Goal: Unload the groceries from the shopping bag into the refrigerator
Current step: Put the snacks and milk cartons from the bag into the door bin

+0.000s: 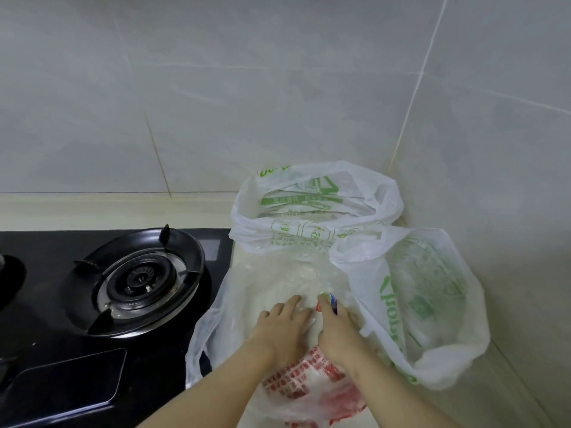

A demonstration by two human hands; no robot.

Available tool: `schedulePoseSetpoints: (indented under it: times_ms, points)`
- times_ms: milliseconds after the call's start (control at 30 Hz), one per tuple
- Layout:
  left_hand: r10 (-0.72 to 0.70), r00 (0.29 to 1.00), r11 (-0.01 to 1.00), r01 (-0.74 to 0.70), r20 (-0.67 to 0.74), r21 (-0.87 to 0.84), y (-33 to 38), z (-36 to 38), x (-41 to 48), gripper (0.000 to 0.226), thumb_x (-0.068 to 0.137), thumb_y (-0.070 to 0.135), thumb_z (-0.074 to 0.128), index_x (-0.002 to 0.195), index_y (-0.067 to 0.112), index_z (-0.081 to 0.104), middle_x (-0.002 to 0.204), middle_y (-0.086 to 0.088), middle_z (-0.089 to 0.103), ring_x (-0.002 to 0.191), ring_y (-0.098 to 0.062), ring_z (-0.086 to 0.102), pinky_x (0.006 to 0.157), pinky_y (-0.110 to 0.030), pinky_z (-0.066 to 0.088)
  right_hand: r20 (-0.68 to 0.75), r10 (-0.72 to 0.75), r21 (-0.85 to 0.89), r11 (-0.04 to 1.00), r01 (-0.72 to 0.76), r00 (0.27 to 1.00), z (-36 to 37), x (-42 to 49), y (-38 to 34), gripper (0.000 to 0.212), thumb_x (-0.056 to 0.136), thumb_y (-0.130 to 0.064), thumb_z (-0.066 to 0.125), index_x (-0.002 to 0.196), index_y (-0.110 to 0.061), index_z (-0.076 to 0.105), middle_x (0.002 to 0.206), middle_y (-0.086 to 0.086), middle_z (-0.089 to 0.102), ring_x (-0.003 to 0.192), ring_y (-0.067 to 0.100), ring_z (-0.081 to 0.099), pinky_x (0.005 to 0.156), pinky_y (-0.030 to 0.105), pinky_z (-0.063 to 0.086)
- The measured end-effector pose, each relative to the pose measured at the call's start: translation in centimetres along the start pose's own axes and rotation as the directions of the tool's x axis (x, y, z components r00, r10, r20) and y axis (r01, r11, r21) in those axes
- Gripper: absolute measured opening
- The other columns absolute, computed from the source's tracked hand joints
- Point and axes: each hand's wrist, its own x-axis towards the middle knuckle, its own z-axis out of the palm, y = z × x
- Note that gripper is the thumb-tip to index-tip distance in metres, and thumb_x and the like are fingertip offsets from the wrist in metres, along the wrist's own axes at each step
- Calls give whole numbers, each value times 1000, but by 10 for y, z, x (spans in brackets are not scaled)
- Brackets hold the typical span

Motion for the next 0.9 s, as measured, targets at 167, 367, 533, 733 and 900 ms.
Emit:
schedulePoseSetpoints:
  times_ms: [167,367,533,733,900]
  points:
    - [-26,998,998,30,-56,59,-5,6,4,56,94,32,40,146,32,20,157,0,9,140,-24,18,109,-38,21,63,-12,-100,995,19,998,0,1,-1,76,90,-3,37,149,-32,-2,157,1,-5,139,27,7,112,40,26]
    - [-115,979,992,123,-166,41,-18,5,-2,33,95,28,42,126,23,50,135,0,41,119,-25,39,96,-30,32,55,-26,-137,990,33,998,2,-5,-5,78,86,3,36,149,-28,3,156,4,-16,139,30,10,106,35,35]
    - [-122,951,978,66,-285,-200,-29,0,-5,36,90,18,49,127,18,46,129,1,48,113,-22,48,91,-24,36,4,-45,-150,988,45,999,6,-7,-10,60,91,-5,36,146,-20,15,156,3,-5,136,29,18,98,34,38]
    - [-394,909,359,18,-134,-933,-30,-14,-18,27,92,5,50,106,27,56,103,4,55,90,-16,57,80,-25,49,-146,-176,-222,965,141,973,5,-6,-17,38,94,-14,34,131,-18,42,142,0,32,128,22,28,105,29,25]
    - [-436,893,-145,54,113,-988,-36,-13,-21,25,91,-3,46,87,13,65,84,-9,59,80,-24,55,75,-32,47,-71,-131,-166,979,118,989,8,-2,-16,45,92,-13,37,136,-20,32,151,5,16,131,25,27,105,31,29]
